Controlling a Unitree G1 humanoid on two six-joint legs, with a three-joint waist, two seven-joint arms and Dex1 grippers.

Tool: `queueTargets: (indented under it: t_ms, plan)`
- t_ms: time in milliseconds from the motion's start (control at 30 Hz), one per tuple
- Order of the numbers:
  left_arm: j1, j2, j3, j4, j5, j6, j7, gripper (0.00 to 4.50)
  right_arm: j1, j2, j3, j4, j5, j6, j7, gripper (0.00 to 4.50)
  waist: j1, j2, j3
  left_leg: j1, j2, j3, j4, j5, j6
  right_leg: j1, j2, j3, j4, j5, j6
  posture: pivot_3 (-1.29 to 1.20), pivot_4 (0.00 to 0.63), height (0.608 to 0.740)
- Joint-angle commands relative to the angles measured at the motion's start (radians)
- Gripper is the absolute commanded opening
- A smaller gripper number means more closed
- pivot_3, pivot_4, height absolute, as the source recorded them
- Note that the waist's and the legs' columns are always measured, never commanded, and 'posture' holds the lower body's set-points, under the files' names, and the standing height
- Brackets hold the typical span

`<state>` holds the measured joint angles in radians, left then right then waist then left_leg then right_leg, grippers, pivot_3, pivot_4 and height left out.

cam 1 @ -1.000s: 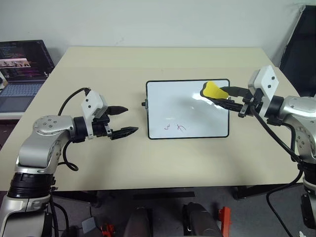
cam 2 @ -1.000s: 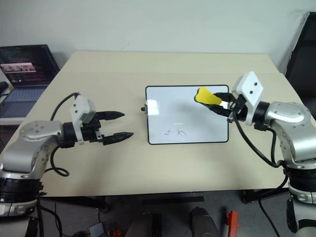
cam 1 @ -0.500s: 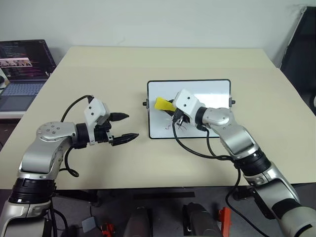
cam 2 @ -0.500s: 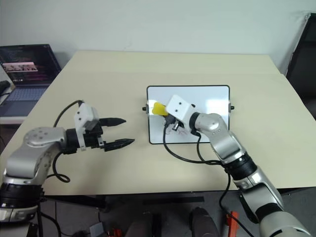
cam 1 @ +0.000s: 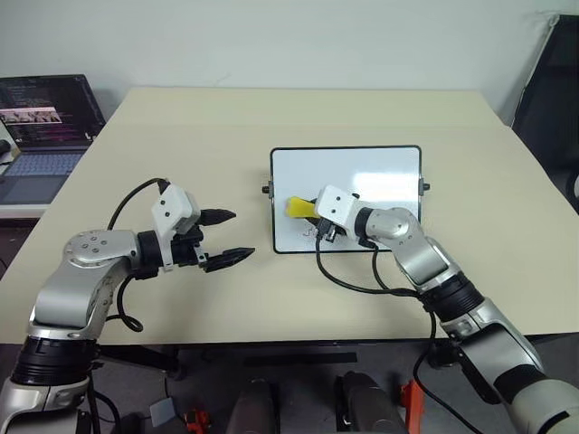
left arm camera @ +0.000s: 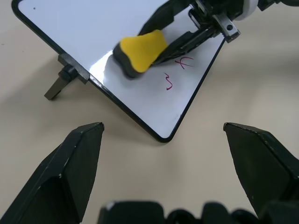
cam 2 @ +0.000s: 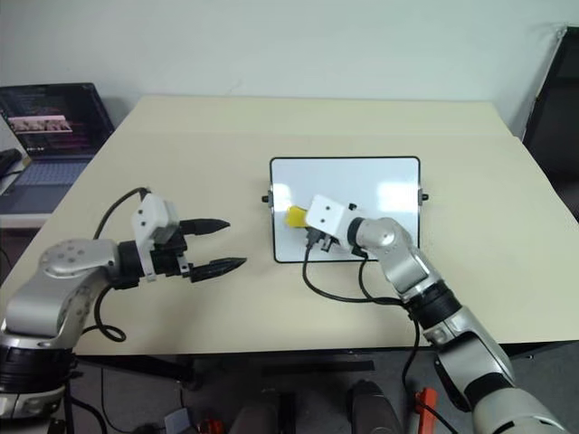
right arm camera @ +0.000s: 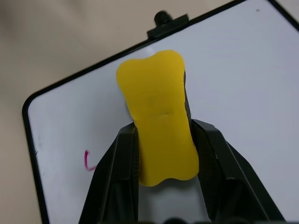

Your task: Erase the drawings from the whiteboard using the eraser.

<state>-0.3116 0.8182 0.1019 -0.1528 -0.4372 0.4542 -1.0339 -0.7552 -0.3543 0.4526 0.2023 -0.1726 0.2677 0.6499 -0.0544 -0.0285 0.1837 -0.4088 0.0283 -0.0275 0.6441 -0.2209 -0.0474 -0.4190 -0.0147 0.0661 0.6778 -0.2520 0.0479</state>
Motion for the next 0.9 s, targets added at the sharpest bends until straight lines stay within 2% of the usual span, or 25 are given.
queueTargets:
  t_ms: [33,100,200,567,900]
  plan:
    - [-0.047,-0.012,0.008,-0.024,-0.013,0.001,0.015,4.50,0.052,-0.026,0.060,0.013,-0.046,0.050,0.076,1.30,0.001,0.000,0.000,0.003,0.000,0.000,0.000,0.000,0.000,0.003,0.000,0.000,0.000,-0.001,0.000,0.00,0.150,0.740]
    - [-0.059,-0.017,0.004,-0.025,-0.013,0.005,0.017,4.50,0.072,-0.037,0.076,-0.006,-0.057,0.050,0.105,1.30,0.001,-0.001,-0.001,0.013,0.000,0.000,0.000,0.000,0.000,0.013,0.000,0.000,0.000,-0.006,0.001,0.00,0.150,0.740]
    - [-0.066,-0.016,0.003,-0.017,-0.011,0.005,0.014,4.50,0.102,-0.065,0.105,-0.031,-0.093,0.055,0.136,1.30,-0.003,-0.001,-0.001,0.017,0.000,0.001,0.000,0.001,0.001,0.015,0.001,0.002,0.001,-0.006,-0.003,0.00,0.150,0.740]
    - [-0.096,-0.014,-0.015,0.019,0.003,-0.006,0.007,4.50,0.020,-0.006,0.025,-0.021,-0.119,0.079,0.044,1.30,-0.006,-0.003,-0.002,0.017,0.001,0.002,0.001,0.002,0.002,0.014,0.001,0.003,0.002,-0.004,-0.002,0.00,0.150,0.740]
    - [-0.129,-0.019,-0.023,0.038,0.003,-0.009,-0.004,4.50,-0.071,-0.040,0.032,-0.001,-0.226,0.104,-0.012,1.30,-0.002,-0.003,-0.002,0.013,0.001,0.001,0.000,0.002,0.002,0.011,0.001,0.002,0.001,-0.004,-0.001,0.00,0.150,0.740]
